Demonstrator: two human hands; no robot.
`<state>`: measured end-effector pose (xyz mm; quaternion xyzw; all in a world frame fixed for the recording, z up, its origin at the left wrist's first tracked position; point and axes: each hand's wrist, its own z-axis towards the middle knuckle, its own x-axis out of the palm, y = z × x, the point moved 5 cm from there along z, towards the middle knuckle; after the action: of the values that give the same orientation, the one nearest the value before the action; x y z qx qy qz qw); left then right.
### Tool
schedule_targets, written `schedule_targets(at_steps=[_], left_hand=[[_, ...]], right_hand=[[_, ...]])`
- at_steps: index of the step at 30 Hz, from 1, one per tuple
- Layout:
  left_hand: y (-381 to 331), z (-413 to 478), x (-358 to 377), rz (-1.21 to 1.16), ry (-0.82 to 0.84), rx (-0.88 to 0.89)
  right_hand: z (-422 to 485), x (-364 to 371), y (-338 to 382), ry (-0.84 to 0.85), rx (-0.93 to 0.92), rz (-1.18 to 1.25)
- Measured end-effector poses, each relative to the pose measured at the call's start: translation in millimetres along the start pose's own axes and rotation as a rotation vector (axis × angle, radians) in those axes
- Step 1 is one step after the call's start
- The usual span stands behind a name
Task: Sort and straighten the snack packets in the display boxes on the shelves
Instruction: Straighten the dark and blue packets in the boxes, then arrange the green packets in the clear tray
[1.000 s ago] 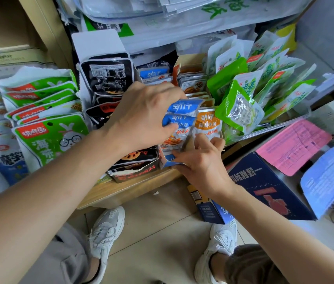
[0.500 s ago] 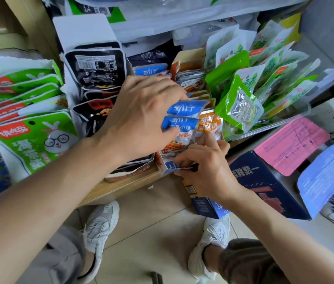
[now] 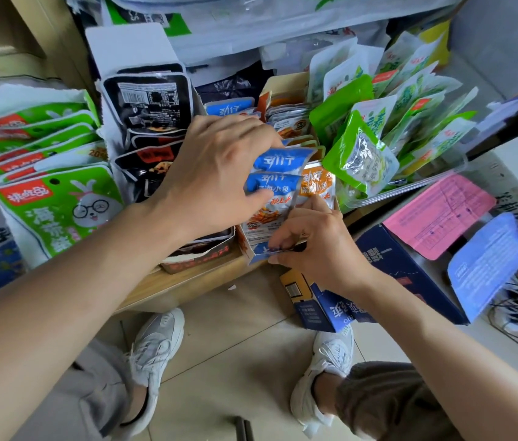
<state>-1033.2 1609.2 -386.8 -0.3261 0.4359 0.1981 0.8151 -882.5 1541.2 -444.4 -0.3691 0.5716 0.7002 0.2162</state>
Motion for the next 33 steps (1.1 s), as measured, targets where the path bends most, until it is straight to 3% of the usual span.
schedule_targets(at_steps=[4,12,23,27,33], left_hand=[[0,-1,1,0.025,0.011,0.016],[-1,0,2,0.024,0.008,0.025],[-2,0,0,0.013,0.023,0.024],[-2,-1,0,-0.002,0.035,0.043],[4,-1,-1,-0.107,0.151,0.033]], right_hand=[[-5,-3,-4,0.116,-0.065,-0.075],[-8,2,1,0.012,-0.214,-0.247],[-8,-15,-7,-0.06,-0.001,0.141],[-8,-30,-3,-0.138,-0.047,0.148],[-2,-51,-1,-0.376,0.063,0.234]])
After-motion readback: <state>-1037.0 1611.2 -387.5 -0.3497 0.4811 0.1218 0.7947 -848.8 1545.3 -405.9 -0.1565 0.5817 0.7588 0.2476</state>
